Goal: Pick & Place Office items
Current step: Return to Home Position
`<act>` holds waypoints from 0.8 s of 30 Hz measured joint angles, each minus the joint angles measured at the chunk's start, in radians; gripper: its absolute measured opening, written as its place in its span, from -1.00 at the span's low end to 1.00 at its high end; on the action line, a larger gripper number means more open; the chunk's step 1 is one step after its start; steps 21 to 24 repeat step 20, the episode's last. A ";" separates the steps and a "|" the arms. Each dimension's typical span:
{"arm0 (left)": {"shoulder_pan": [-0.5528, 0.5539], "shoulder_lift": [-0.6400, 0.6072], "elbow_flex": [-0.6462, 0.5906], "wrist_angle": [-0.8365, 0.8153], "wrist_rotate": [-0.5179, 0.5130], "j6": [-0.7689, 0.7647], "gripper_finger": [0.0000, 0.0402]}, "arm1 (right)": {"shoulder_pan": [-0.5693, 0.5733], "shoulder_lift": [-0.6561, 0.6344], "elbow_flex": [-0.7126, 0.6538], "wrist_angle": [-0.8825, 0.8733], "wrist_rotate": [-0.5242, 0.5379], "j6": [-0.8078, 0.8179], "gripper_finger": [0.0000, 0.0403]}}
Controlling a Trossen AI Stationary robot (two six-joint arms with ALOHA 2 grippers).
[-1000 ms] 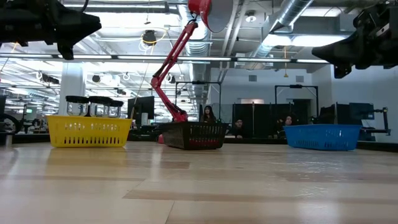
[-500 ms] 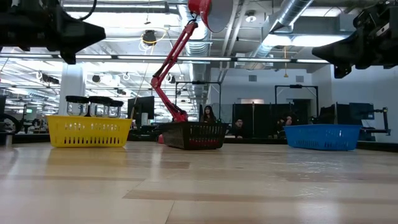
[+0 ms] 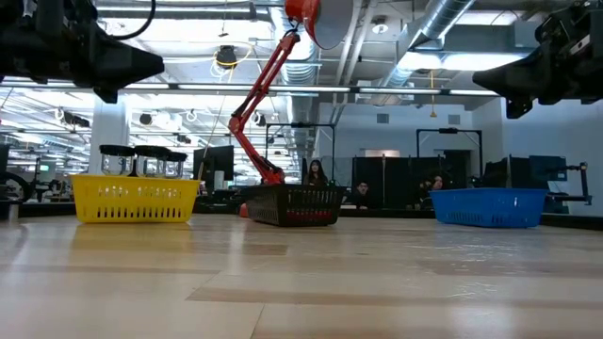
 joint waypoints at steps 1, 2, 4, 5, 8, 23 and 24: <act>0.000 0.000 0.000 0.006 0.000 -0.003 -0.67 | 0.000 0.000 0.000 0.000 0.000 0.000 -1.00; 0.000 0.000 0.000 0.006 0.000 -0.003 -0.67 | 0.000 0.000 0.000 0.000 0.000 0.000 -1.00; 0.000 -0.003 0.000 0.005 0.001 0.000 -0.67 | 0.000 0.000 0.000 0.000 0.000 0.000 -1.00; 0.000 -0.003 0.000 0.005 0.010 -0.002 -0.67 | 0.000 0.000 0.000 0.000 0.000 0.000 -1.00; 0.000 -0.002 0.000 0.002 0.165 -0.002 -0.67 | 0.000 0.000 0.000 0.000 0.000 0.000 -1.00; 0.152 -0.066 0.000 -0.049 0.536 -0.055 -0.67 | 0.000 0.000 0.000 0.000 0.000 0.000 -1.00; 0.152 -0.066 0.000 -0.049 0.536 -0.055 -0.67 | 0.000 0.000 0.000 0.000 0.000 0.000 -1.00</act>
